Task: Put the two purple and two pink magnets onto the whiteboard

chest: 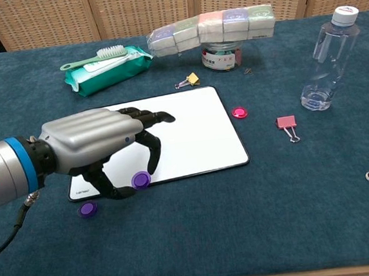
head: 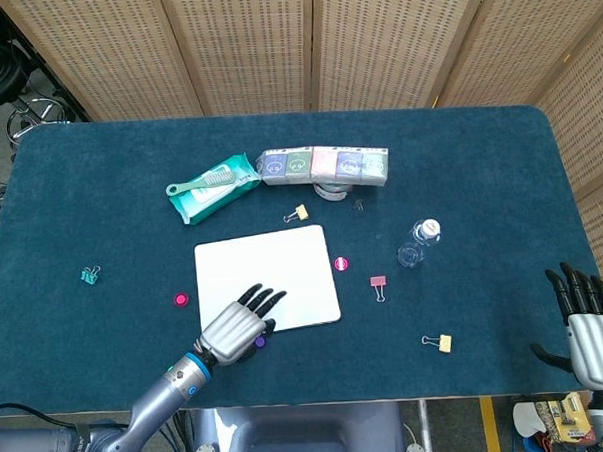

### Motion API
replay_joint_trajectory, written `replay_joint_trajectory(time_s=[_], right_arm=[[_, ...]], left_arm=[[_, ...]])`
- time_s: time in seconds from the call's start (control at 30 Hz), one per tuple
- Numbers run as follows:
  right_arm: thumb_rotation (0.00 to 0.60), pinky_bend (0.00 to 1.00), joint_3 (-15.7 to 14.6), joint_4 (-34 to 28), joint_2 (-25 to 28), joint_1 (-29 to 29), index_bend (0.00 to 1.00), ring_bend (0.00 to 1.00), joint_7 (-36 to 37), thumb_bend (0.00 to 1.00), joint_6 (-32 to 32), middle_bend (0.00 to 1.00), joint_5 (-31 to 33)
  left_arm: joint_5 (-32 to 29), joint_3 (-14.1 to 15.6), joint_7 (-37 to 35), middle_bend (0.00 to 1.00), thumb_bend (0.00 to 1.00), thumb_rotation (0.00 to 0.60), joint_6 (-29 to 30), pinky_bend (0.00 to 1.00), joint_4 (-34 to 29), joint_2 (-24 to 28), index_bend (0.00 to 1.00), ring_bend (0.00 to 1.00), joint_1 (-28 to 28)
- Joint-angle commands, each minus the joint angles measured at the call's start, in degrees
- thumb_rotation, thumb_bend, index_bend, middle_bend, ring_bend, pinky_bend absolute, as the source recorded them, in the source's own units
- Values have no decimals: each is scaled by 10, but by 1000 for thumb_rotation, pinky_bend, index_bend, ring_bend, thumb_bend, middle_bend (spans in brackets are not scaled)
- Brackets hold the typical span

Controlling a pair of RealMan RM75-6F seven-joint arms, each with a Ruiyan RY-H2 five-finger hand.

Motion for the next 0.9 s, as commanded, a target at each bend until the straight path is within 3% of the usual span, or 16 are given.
replay_joint_trajectory(time_s=[0.03, 0.13, 0.53, 0.63, 0.8, 0.9], right_arm=[[600, 0, 0, -1, 0, 0, 32, 0, 0, 0, -1, 0, 0], [600, 0, 0, -2, 1, 0, 32, 0, 0, 0, 1, 0, 0], [600, 0, 1, -4, 3, -1, 33, 0, 3, 0, 0, 0, 3], [600, 0, 1, -4, 3, 0, 32, 0, 4, 0, -1, 0, 3], [600, 0, 0, -4, 3, -1, 32, 0, 4, 0, 0, 0, 2], [600, 0, 1, -4, 3, -1, 32, 0, 4, 0, 1, 0, 3]], left_arm=[[-10, -10, -17, 0, 343, 600, -3, 0, 15, 7, 568, 0, -5], [-28, -16, -41, 0, 347, 600, -12, 0, 53, 9, 568, 0, -8], [-24, -1, -77, 0, 347, 600, -6, 0, 103, 3, 561, 0, -5], [-29, 3, -73, 0, 341, 600, -7, 0, 102, 4, 501, 0, -6], [-30, 4, -76, 0, 326, 600, -4, 0, 95, 8, 303, 0, -6], [-15, 7, -91, 0, 326, 600, 5, 0, 77, 25, 279, 0, -1]])
